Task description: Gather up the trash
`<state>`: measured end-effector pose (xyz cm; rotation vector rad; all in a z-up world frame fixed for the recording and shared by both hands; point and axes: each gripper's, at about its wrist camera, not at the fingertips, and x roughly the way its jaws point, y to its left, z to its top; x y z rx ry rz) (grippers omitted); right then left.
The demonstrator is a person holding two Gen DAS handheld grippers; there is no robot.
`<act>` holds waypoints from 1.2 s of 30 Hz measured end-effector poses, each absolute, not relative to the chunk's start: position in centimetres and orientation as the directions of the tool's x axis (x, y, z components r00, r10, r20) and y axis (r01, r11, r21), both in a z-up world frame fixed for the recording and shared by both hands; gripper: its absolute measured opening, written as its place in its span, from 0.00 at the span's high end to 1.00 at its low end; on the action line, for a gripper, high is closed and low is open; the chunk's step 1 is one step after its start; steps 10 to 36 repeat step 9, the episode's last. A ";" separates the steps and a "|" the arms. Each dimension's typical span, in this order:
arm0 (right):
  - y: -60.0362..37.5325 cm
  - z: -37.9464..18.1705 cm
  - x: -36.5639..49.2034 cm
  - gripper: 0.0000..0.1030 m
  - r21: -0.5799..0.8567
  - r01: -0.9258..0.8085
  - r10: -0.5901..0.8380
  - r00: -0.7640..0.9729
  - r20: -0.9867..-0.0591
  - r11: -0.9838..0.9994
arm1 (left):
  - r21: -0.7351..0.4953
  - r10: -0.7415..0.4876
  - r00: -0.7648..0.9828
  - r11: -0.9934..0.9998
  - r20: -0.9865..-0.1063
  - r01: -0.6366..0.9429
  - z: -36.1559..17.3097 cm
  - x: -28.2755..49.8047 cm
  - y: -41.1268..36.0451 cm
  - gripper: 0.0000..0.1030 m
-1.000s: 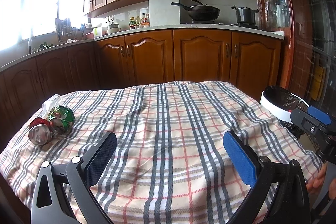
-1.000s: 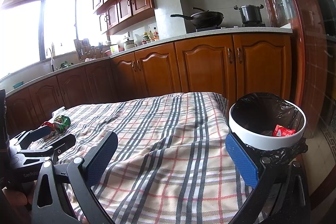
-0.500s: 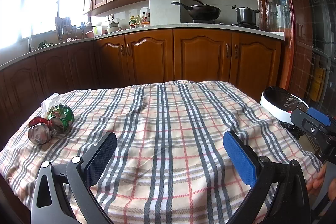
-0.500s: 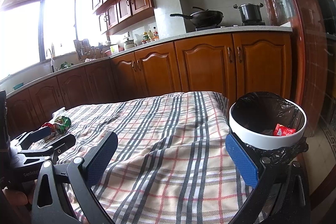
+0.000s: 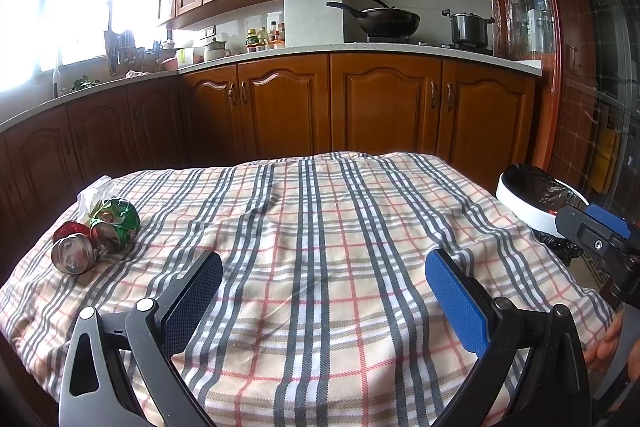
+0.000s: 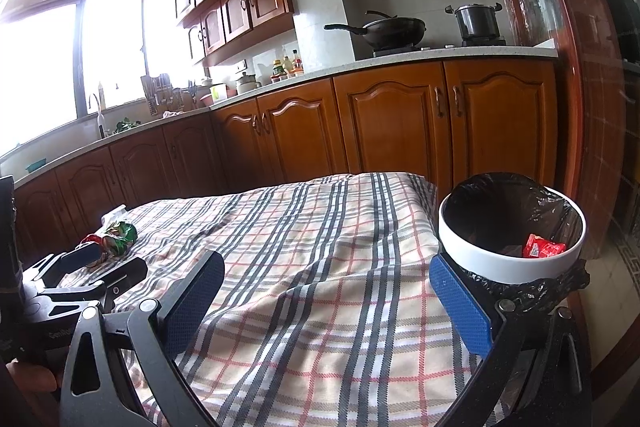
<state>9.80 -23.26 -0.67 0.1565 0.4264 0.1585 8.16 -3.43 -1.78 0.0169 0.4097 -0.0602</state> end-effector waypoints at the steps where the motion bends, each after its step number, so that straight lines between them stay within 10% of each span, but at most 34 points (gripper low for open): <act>1: -23.3 -0.6 9.8 0.00 0.184 -0.119 0.185 0.898 -0.399 0.976 | 0.002 -0.056 0.915 0.998 -0.400 0.062 -1.8 8.2 -3.4 0.01; 36: -23.3 -0.4 10.1 0.00 0.196 -0.117 0.189 0.896 -0.402 0.974 | -0.014 -0.064 0.908 0.998 -0.413 0.064 -2.2 8.6 -3.4 0.01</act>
